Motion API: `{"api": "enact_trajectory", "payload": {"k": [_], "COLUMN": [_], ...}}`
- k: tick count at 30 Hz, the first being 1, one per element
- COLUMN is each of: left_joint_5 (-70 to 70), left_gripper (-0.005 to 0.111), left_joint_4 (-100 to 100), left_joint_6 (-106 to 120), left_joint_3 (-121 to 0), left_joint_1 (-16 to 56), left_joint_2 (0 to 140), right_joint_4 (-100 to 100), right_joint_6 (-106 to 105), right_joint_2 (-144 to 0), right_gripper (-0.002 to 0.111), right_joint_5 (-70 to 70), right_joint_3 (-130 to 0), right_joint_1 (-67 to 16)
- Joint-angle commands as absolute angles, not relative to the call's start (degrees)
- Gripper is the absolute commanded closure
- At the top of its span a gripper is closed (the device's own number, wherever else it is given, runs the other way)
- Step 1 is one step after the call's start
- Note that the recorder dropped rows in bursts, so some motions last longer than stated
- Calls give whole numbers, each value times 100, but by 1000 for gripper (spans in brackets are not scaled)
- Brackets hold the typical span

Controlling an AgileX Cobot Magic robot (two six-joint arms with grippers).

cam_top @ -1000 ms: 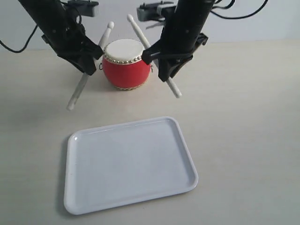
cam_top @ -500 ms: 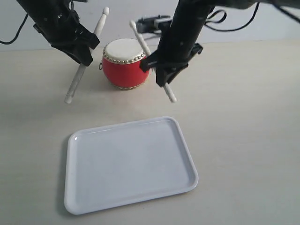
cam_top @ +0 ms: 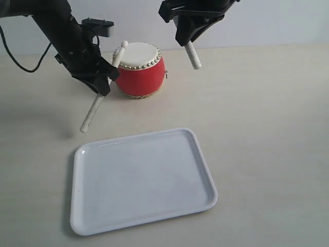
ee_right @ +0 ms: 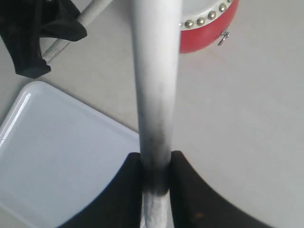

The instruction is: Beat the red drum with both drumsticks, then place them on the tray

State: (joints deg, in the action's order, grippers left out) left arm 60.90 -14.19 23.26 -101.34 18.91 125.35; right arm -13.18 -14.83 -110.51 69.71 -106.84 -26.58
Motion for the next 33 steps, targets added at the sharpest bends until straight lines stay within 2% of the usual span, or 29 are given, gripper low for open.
{"api": "enact_trajectory", "payload": {"k": [1,5,14,18,24,28,33], "left_joint_5": [6972,6996,6996,6593,3260,2173,2118], "left_gripper": [107,107,107,107,107,107,107], "left_joint_4": [-1185,-801,-1011,-1594,-1792,-1811,-1731], "left_joint_6": [2226,1682,1681,2258,2451,2483,2483], "left_joint_3": [-10772,-11318,-11252,-9927,-6420,-5053,-4392], "left_joint_1": [1944,1957,1991,1991,1991,1883,1404], "left_joint_2": [13023,13153,12115,11427,9297,7958,6683], "right_joint_4": [-1311,-1311,-1311,-1249,-1119,-639,163], "right_joint_6": [-1488,-1488,-1513,-1555,-2073,-2095,-2095], "right_joint_2": [-10993,-10993,-10993,-10993,-10993,-11004,-11088], "right_gripper": [108,108,108,108,108,108,108], "right_joint_5": [6996,6996,6996,6996,6996,6996,6996], "right_joint_3": [-10706,-10708,-10708,-10520,-9806,-9457,-9354], "right_joint_1": [-2661,-2661,-2661,-2661,-2773,-3335,-4114]}}
